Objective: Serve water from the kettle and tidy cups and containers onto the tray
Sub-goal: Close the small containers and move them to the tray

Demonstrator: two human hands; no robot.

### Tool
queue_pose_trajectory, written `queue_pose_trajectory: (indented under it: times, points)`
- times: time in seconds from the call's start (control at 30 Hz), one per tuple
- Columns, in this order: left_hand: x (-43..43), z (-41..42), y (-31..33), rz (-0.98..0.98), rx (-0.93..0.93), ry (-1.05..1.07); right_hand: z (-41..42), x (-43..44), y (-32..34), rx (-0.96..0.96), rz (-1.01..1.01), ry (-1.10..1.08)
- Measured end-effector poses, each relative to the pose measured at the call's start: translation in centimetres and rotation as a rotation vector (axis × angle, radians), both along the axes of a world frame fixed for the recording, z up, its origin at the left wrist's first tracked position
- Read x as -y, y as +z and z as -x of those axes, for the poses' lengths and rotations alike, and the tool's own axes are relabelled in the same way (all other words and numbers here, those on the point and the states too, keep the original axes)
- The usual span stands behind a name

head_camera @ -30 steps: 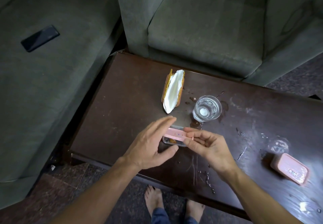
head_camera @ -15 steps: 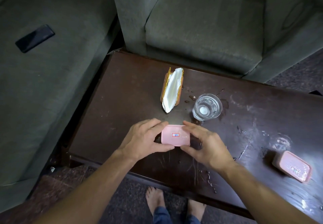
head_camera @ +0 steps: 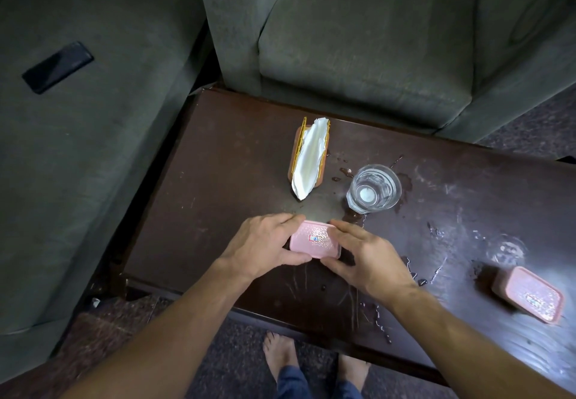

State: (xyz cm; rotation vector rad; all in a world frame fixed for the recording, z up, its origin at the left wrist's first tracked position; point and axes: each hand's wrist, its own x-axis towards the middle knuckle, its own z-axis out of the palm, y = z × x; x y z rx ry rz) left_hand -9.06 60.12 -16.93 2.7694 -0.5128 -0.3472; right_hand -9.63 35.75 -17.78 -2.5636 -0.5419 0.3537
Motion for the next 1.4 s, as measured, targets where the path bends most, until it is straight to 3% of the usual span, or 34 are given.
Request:
queue_pose_trajectory:
  times: [0.57, 0.73, 1.0, 1.23, 1.4]
  points:
    - [0.6, -0.3, -0.2, -0.071, -0.116, 0.003, 0.8, -0.6, 0.1, 0.028, 0.097, -0.057]
    - [1.3, -0.9, 0.6, -0.128, -0.181, -0.017, 0.1, -1.0, 1.8, 0.12, 0.264, 0.033]
    - [2.9, -2.2, 2.5, -0.304, -0.265, -0.035, -0.4, -2.3, 2.5, -0.14, 0.377, 0.044]
    - [2.0, 0.2, 2.2, -0.008, -0.215, 0.043, -0.4, -1.3, 3.8, -0.199, 0.235, 0.032]
    - [5.1, 2.7, 3.0, 0.186, -0.143, -0.042, 4.6, 3.1, 4.4, -0.152, 0.079, -0.075]
